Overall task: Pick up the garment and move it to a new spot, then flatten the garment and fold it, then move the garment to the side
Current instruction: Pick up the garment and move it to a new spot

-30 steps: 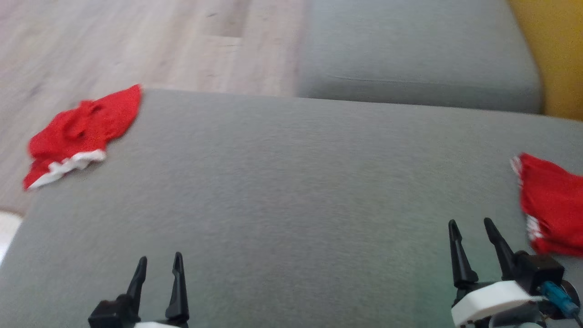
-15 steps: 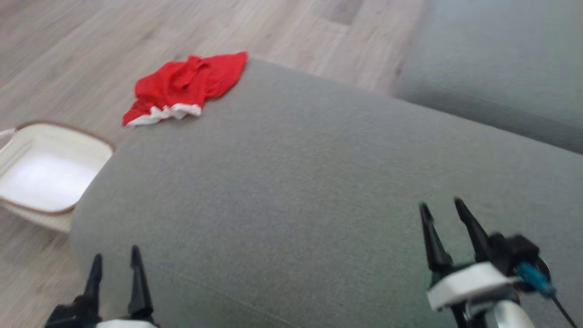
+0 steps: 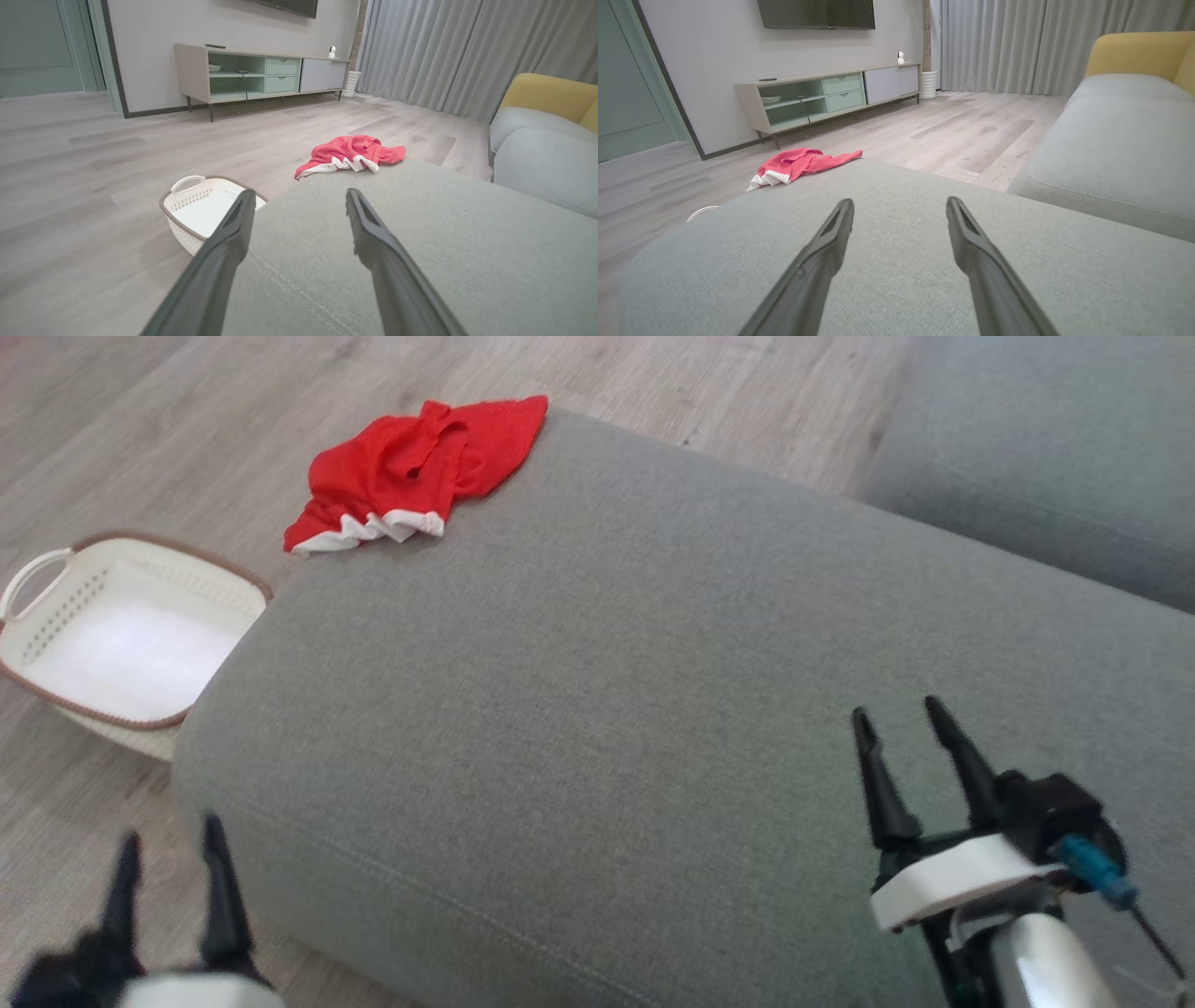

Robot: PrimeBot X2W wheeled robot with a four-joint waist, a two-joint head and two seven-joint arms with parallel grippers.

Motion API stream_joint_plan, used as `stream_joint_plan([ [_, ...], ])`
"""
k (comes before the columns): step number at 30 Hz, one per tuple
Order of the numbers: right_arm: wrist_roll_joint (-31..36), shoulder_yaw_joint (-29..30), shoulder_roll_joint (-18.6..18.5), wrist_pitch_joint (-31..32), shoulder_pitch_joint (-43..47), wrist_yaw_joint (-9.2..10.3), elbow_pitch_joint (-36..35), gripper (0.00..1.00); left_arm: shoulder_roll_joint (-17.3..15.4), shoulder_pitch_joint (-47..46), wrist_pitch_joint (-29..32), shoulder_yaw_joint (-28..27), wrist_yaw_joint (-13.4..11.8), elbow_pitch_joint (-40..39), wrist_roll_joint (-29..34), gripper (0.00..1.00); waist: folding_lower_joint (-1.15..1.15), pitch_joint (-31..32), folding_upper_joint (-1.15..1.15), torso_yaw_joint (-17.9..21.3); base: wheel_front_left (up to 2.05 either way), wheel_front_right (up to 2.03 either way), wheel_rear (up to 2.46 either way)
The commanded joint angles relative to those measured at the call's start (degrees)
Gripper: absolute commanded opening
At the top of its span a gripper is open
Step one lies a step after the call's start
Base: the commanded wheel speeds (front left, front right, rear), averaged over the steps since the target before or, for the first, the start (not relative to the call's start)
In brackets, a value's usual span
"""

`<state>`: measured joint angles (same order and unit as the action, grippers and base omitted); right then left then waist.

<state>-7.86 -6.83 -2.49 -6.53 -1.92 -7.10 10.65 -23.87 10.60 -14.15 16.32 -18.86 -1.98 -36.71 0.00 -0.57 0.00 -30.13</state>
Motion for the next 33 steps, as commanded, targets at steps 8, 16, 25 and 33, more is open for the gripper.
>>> stream_joint_plan([
  [8,5.21,2.48,-0.39,5.36,-5.52,-0.39,-10.89,1.00,-11.81,-22.93,7.71,-7.60,5.10,-0.09,-0.19,1.00,0.00,-10.24,0.00,3.13,0.00,0.00,0.00],
  [16,11.47,2.50,-0.39,12.45,-13.13,-0.39,-21.19,1.00,-17.57,-52.04,17.82,-12.43,10.64,17.95,-7.31,1.00,0.00,-22.77,0.00,12.42,0.00,0.00,0.00],
  [25,16.47,5.91,-2.54,17.82,-14.51,-0.39,-32.59,1.00,-17.44,-65.02,24.30,-9.53,14.03,34.16,-8.64,1.00,0.00,-31.67,0.00,18.06,0.00,0.00,0.00],
  [33,16.22,6.53,-5.35,21.46,-13.51,-0.39,-40.07,1.00,-14.40,-69.07,22.99,-5.60,17.21,47.34,-6.96,1.00,0.00,-37.53,0.00,20.02,0.00,0.00,0.00],
])
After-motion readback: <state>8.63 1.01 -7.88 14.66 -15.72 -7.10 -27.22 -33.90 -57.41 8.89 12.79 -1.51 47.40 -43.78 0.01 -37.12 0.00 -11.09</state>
